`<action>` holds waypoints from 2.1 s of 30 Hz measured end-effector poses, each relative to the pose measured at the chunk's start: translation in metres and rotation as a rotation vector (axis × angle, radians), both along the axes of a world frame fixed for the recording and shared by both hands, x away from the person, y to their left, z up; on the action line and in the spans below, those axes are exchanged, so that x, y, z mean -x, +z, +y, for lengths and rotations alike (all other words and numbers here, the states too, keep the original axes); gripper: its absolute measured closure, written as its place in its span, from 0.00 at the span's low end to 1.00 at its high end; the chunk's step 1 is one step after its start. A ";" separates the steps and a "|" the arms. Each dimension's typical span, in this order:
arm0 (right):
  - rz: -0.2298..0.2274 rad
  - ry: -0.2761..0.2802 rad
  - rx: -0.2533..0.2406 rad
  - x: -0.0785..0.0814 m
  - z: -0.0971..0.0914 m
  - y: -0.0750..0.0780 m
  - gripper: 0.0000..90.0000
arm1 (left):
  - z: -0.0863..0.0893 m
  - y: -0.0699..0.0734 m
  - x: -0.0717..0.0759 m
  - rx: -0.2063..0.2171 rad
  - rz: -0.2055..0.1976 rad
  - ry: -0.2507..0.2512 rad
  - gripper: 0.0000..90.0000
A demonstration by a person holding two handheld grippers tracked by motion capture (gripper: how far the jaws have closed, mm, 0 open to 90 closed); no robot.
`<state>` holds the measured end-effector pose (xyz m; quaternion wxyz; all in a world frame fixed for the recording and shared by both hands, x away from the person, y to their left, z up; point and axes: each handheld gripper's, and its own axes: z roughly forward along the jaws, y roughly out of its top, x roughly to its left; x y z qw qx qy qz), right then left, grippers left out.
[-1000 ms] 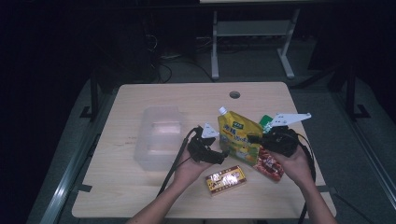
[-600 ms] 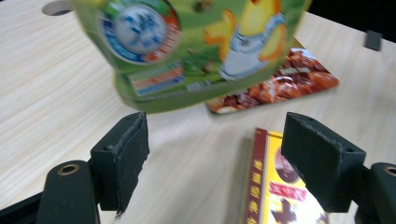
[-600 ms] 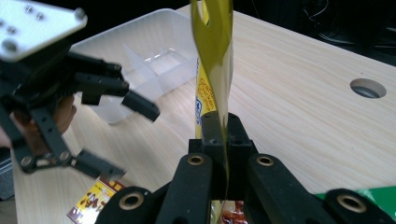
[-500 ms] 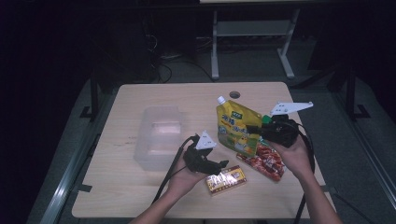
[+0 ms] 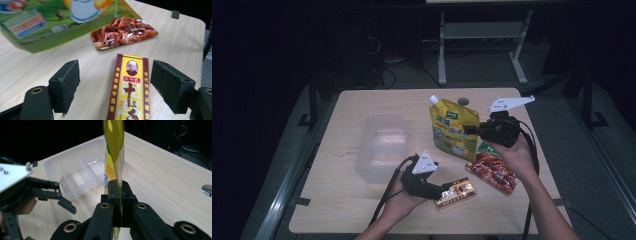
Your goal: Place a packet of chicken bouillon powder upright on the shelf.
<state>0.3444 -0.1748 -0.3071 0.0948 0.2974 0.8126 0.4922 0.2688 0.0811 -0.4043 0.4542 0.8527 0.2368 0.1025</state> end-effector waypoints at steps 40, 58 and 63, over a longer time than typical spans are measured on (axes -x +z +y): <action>-0.020 0.312 -0.025 -0.051 0.178 0.012 1.00 | 0.024 -0.018 0.028 0.007 0.037 -0.087 0.25; 0.033 0.323 -0.061 -0.056 0.205 -0.018 1.00 | 0.026 -0.020 0.030 0.009 0.040 -0.101 0.25; 0.040 0.319 -0.057 -0.057 0.207 -0.027 1.00 | 0.026 -0.020 0.030 0.011 0.040 -0.097 0.25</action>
